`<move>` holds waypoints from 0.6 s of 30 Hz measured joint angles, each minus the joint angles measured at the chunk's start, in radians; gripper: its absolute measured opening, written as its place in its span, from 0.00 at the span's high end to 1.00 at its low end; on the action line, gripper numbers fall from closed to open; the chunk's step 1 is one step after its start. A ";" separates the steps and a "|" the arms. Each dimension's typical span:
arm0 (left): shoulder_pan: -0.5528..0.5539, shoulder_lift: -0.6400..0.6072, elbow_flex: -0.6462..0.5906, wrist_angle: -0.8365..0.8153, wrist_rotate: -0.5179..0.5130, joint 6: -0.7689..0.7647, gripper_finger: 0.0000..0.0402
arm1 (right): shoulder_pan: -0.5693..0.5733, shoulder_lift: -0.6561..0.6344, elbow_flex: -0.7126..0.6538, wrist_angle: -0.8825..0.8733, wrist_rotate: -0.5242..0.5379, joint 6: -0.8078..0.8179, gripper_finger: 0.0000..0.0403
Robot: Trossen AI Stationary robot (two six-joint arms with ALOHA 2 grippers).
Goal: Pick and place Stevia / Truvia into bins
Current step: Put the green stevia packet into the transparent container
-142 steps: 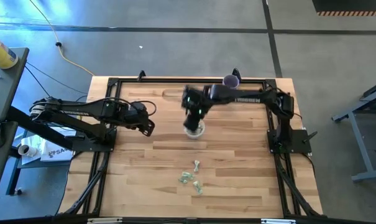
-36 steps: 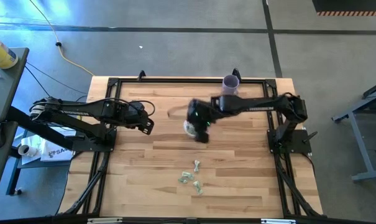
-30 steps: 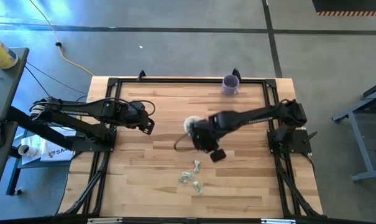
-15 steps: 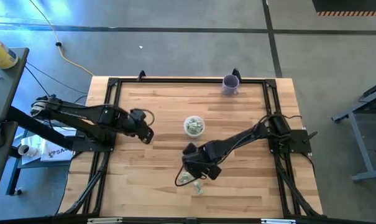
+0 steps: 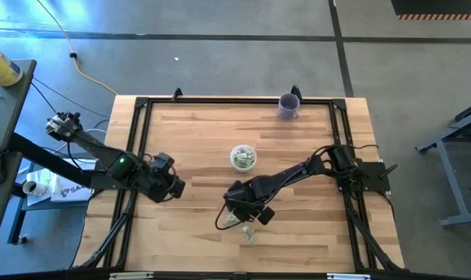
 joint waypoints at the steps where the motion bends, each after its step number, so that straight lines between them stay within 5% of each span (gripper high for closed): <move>1: -0.018 0.000 0.000 0.000 -0.012 -0.021 0.54 | -0.003 0.002 0.000 -0.002 -0.003 0.006 0.64; 9: -0.097 0.000 0.000 -0.006 -0.069 -0.107 0.54 | -0.021 -0.020 0.000 -0.057 -0.011 0.177 0.95; 18: -0.094 0.014 0.000 -0.008 -0.116 -0.113 0.54 | -0.080 -0.309 0.001 -0.110 0.092 0.458 0.98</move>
